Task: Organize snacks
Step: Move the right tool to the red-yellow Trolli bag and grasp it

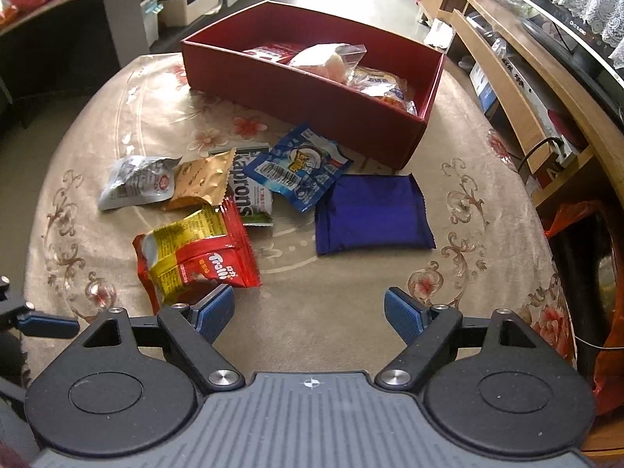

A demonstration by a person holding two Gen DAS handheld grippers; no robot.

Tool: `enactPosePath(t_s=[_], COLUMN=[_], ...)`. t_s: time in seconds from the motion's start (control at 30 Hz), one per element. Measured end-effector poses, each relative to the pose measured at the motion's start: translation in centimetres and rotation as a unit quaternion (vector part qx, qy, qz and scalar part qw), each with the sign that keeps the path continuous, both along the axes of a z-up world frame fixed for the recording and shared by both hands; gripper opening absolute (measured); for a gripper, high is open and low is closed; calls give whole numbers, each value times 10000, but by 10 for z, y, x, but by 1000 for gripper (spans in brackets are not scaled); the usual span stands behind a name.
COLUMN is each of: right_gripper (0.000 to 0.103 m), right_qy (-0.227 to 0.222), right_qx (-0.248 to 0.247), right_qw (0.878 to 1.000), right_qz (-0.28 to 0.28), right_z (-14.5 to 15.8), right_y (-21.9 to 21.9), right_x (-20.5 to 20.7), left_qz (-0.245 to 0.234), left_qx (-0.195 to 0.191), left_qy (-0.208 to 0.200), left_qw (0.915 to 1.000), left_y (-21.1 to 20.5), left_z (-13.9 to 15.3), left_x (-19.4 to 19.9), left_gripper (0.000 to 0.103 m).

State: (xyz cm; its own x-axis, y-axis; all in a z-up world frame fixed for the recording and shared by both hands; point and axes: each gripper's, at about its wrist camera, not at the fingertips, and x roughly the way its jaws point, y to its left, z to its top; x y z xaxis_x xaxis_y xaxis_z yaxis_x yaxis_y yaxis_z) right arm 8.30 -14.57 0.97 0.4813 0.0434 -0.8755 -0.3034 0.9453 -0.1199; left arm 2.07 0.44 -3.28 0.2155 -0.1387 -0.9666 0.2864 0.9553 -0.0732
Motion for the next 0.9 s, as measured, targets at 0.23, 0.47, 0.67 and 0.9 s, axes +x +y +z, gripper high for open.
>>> enactPosePath(t_s=[0.23, 0.47, 0.67, 0.9], right_gripper=[88, 88, 89, 89], right_qy=[8, 30, 57, 94], right_qx=[10, 51, 67, 88], right_qw=[10000, 10000, 10000, 9998], right_qz=[32, 28, 38, 120], right_z=[0, 0, -1, -3], right_y=[1, 2, 4, 11], right_x=[0, 1, 3, 6], left_qz=[-18, -9, -24, -29], left_qx=[68, 150, 256, 302], left_qy=[-57, -136, -258, -302], left_qw=[10000, 9998, 9993, 9991], left_y=[-1, -1, -2, -1], left_z=[-1, -1, 1, 0], left_x=[0, 0, 0, 1], left_gripper=[66, 66, 66, 66])
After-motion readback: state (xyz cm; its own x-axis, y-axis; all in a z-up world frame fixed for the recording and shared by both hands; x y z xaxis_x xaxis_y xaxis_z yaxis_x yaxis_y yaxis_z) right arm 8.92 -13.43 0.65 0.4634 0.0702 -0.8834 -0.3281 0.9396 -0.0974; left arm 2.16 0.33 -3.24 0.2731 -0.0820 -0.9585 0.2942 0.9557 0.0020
